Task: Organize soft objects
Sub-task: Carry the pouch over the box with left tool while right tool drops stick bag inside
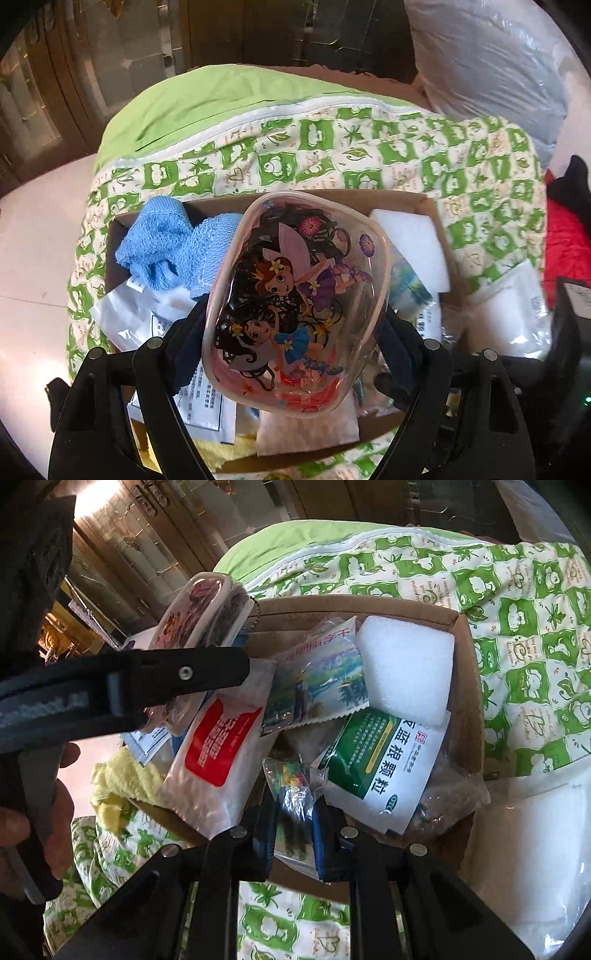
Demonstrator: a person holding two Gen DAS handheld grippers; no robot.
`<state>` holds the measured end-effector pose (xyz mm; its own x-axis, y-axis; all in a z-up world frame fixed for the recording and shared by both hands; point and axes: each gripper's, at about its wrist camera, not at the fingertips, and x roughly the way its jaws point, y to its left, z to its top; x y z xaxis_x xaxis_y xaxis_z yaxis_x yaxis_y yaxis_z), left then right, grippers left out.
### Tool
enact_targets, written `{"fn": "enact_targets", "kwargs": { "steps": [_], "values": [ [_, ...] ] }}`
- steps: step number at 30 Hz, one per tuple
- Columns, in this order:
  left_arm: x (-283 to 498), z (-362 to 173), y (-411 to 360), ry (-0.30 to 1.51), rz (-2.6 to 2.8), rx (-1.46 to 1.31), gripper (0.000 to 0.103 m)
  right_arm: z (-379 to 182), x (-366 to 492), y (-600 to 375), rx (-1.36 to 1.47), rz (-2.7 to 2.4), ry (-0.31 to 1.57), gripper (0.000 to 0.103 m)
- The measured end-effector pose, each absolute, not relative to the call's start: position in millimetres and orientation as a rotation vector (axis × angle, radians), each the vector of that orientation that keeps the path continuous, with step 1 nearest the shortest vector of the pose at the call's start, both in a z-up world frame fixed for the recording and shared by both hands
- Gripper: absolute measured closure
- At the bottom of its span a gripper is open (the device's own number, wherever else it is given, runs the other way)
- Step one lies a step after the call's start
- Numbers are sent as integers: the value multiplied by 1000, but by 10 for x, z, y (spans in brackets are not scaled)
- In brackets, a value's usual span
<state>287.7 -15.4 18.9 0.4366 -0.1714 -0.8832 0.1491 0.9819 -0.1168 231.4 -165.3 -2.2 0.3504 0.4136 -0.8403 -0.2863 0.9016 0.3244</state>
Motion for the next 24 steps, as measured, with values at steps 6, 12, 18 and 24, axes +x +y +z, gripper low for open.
{"fn": "enact_targets", "kwargs": {
  "steps": [6, 12, 18, 24],
  "values": [
    [2836, 154, -214, 1064, -165, 37, 20, -15, 2329, -1690, 150, 443, 1109, 87],
    [2850, 164, -198, 1048, -137, 40, 20, 28, 2276, -1779, 170, 436, 1098, 62],
    [2826, 166, -217, 1034, -122, 50, 20, 108, 2223, -1837, 184, 431, 1072, 58],
    [2787, 156, -210, 1036, -102, 47, 20, 137, 2200, -1894, 206, 420, 1056, 57]
  ]
}}
